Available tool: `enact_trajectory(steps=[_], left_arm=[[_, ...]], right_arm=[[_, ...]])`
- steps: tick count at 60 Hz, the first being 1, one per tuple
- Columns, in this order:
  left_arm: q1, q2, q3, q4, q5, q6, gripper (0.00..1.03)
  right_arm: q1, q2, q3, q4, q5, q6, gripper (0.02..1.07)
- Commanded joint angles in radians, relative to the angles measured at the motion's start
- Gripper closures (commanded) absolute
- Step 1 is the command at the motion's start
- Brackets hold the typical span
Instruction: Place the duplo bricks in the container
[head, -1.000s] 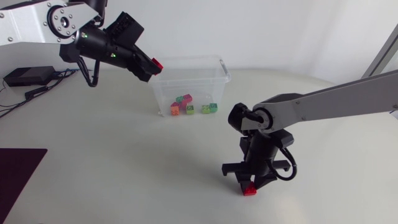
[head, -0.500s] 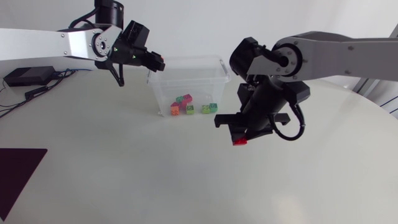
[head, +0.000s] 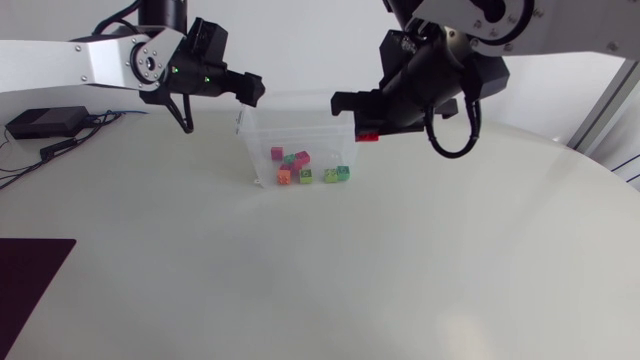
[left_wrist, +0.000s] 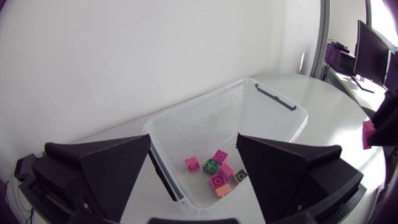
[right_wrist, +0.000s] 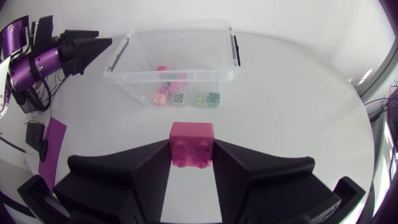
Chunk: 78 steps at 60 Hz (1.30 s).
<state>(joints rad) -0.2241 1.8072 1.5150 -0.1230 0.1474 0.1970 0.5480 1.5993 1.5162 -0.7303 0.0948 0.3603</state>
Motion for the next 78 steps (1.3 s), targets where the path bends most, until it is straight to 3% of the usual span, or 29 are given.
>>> enact_trajectory(steps=[1,12,21,37,56,58,60,62,63,64,78], left_arm=[[0.006,-0.129,-0.07,-0.018,-0.005,-0.036,0.04],[0.005,-0.359,-0.274,-0.064,-0.008,-0.036,0.04],[0.012,-0.519,-0.414,-0.096,-0.04,-0.011,0.04],[0.031,-0.806,-0.673,-0.115,-0.109,0.058,0.04],[0.063,-1.043,-0.828,-0.19,-0.124,0.065,0.04],[0.066,-1.063,-0.834,-0.199,-0.124,0.065,0.04],[0.068,-1.08,-0.84,-0.205,-0.124,0.064,0.04],[0.069,-1.1,-0.848,-0.213,-0.131,0.065,0.04],[0.069,-1.103,-0.851,-0.214,-0.132,0.065,0.04],[0.068,-1.117,-0.857,-0.218,-0.135,0.065,0.04],[0.071,-1.215,-0.897,-0.237,-0.164,0.078,0.04]], right_arm=[[-0.003,0.03,0.044,0.052,0.022,-0.035,0.78],[-0.01,0.093,0.098,0.169,0.059,-0.081,0.78],[-0.017,0.169,0.171,0.2,0.068,-0.11,0.79],[-0.026,0.295,0.234,0.365,0.108,-0.19,0.8],[-0.025,0.453,0.288,0.545,0.168,-0.288,0.8],[-0.026,0.467,0.303,0.539,0.168,-0.288,0.76],[-0.026,0.478,0.311,0.531,0.169,-0.287,0.54],[-0.028,0.485,0.323,0.508,0.169,-0.279,0.11],[-0.028,0.488,0.331,0.497,0.169,-0.277,0.02],[-0.028,0.495,0.343,0.476,0.169,-0.274,0.07],[-0.026,0.387,0.276,0.473,0.187,-0.29,0.07]])
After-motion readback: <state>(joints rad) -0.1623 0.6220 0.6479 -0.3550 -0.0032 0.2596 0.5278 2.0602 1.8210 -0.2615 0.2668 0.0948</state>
